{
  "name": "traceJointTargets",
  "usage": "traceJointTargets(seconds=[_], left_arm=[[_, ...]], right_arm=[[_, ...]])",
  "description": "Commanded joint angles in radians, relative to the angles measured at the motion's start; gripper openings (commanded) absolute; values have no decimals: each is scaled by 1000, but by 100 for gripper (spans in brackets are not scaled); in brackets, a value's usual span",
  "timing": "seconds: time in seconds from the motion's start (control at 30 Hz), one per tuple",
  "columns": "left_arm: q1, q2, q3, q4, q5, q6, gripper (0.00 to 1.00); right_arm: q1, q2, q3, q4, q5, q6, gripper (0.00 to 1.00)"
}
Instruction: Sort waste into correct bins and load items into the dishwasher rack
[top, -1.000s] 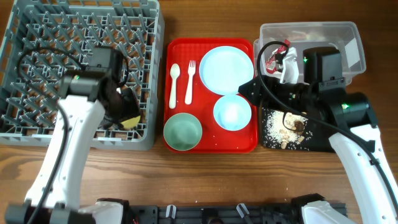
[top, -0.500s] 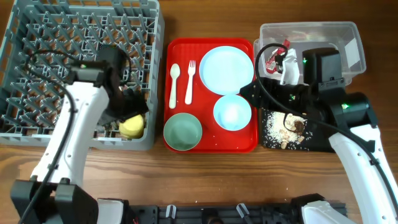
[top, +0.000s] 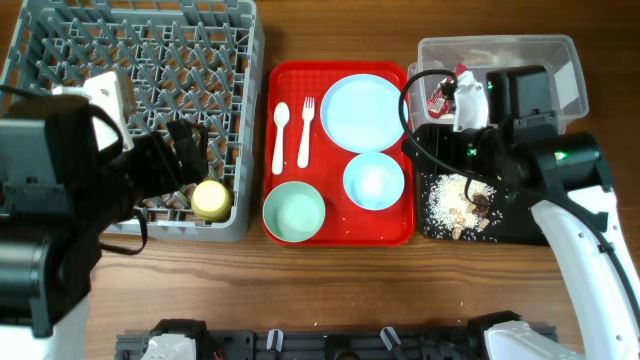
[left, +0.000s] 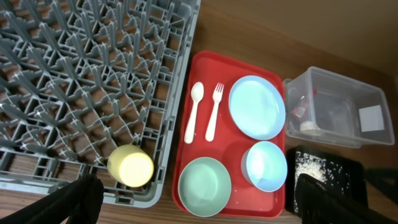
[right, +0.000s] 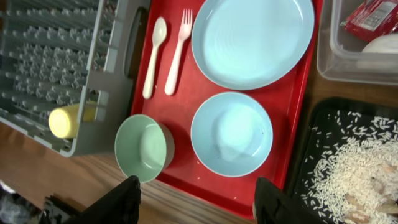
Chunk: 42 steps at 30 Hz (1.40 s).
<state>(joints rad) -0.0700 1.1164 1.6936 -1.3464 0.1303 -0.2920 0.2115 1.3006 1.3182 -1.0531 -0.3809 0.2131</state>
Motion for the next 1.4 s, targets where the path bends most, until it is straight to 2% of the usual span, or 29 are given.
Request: traceJointTargets(seconds=[0.0, 0.07, 0.13, 0.23, 0.5, 0.67, 0.73, 0.8, 0.83, 0.93, 1.03, 1.07, 1.13, 1.23, 1.37], left_arm=[[5, -30, 11, 2, 15, 20, 100], [5, -30, 11, 2, 15, 19, 100], [5, -30, 11, 2, 15, 20, 100], [5, -30, 11, 1, 15, 20, 100], [5, -30, 11, 0, 15, 20, 100], [5, -30, 11, 0, 15, 19, 100], [5, -30, 11, 0, 15, 20, 100], [5, -30, 11, 0, 15, 19, 100], [5, -30, 11, 0, 15, 20, 100], [5, -30, 11, 0, 15, 20, 100], [5, -30, 11, 0, 15, 20, 100], [5, -30, 11, 0, 15, 19, 100], [5, -30, 11, 0, 15, 20, 100], [5, -30, 11, 0, 15, 20, 100], [5, -30, 11, 0, 15, 20, 100]], right_arm=[[106, 63, 15, -12, -8, 15, 55], [228, 141, 15, -7, 72, 90, 43], [326, 249, 15, -6, 214, 201, 42], [401, 394, 15, 14, 237, 257, 41], [437, 570, 15, 105, 341, 356, 37], [428, 567, 16, 68, 400, 344, 35], [419, 550, 17, 51, 400, 309, 28], [415, 504, 17, 42, 388, 307, 28], [415, 469, 17, 45, 388, 307, 32], [415, 347, 17, 70, 385, 280, 56], [415, 192, 17, 73, 354, 256, 74], [415, 143, 17, 72, 331, 259, 100], [415, 63, 17, 61, 234, 259, 100], [411, -19, 17, 24, 233, 161, 100], [407, -189, 17, 17, 432, 107, 100]])
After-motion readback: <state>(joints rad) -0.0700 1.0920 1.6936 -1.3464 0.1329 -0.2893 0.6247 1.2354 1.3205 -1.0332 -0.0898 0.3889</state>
